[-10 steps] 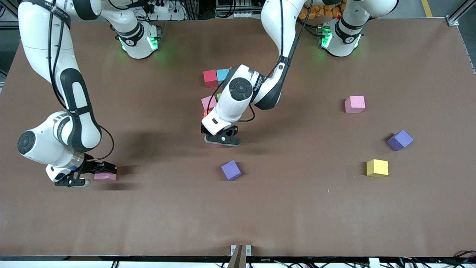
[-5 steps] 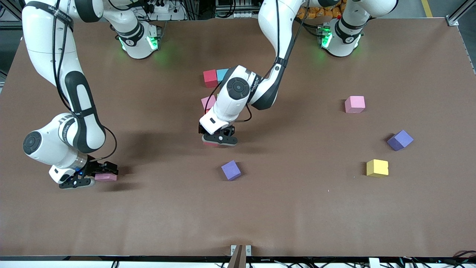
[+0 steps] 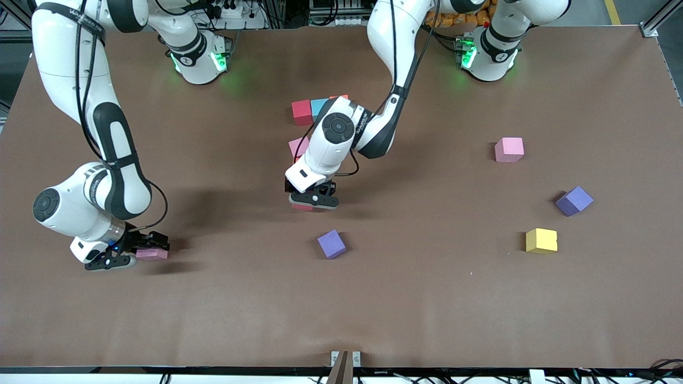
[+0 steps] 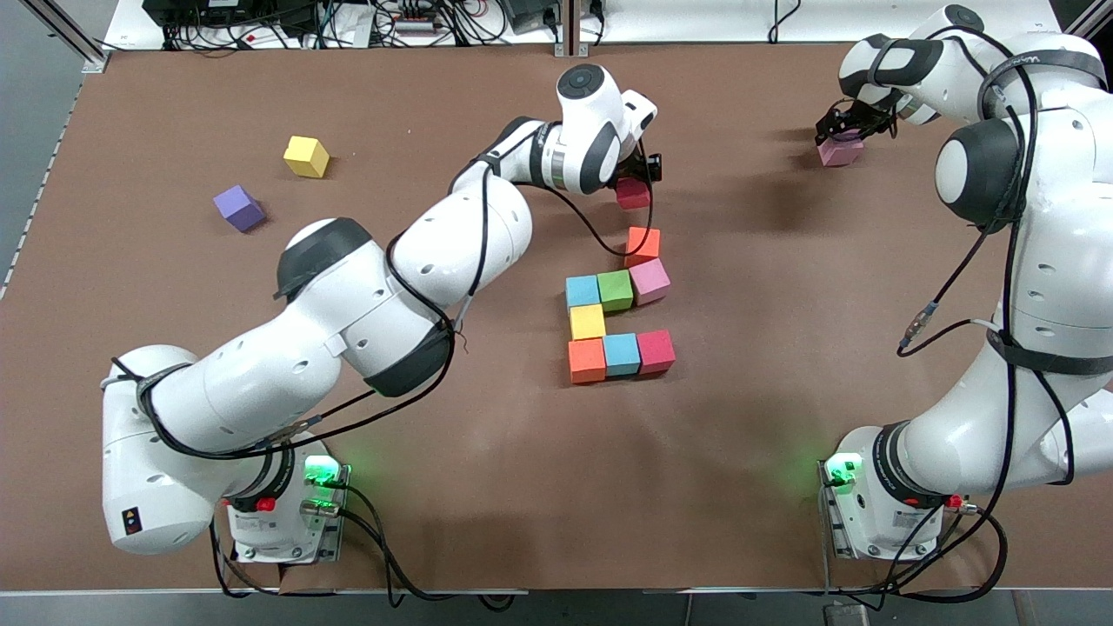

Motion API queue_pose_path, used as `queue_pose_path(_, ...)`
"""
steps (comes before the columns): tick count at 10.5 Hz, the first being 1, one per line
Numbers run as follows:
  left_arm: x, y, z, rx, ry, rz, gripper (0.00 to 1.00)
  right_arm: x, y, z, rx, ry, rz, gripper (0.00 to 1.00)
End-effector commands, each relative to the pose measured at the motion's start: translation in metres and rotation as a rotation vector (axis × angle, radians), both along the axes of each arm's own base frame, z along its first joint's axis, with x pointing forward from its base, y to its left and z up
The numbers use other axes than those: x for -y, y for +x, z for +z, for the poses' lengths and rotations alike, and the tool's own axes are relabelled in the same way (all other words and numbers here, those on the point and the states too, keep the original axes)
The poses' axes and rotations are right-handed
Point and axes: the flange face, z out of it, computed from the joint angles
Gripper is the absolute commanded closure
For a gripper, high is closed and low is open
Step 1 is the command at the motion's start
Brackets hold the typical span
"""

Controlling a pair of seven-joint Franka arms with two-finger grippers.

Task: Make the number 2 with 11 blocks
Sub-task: 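Lower the red cube beside the stack with the left gripper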

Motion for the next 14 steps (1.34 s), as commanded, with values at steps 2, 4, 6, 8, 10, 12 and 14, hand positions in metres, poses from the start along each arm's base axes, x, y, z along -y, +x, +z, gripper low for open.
queue_pose_path(2,0.019,-0.003,-0.008,0.030,-0.018,-0.001,1.00,0.005,0.004,0.019,0.029,0.012,0.036,0.00)
queue_pose_path(4,0.023,-0.007,-0.010,0.029,-0.025,-0.007,1.00,0.008,0.004,0.018,0.031,0.009,0.044,0.00)
queue_pose_path(6,0.029,-0.015,-0.016,0.029,-0.031,-0.014,1.00,0.009,0.003,0.018,0.030,0.009,0.043,0.00)
queue_pose_path(8,0.028,-0.015,-0.019,0.027,-0.026,-0.015,1.00,0.008,0.002,0.015,0.027,0.008,0.056,0.00)
queue_pose_path(10,0.028,-0.017,-0.027,0.025,-0.016,-0.016,1.00,0.009,0.002,0.015,0.025,0.010,0.052,0.00)
queue_pose_path(12,0.028,-0.017,-0.029,0.024,-0.015,-0.016,1.00,0.008,0.002,0.015,0.025,0.010,0.054,0.00)
queue_pose_path(14,0.031,-0.022,-0.032,0.012,-0.018,-0.020,1.00,0.008,0.002,0.015,0.025,0.010,0.054,0.00)
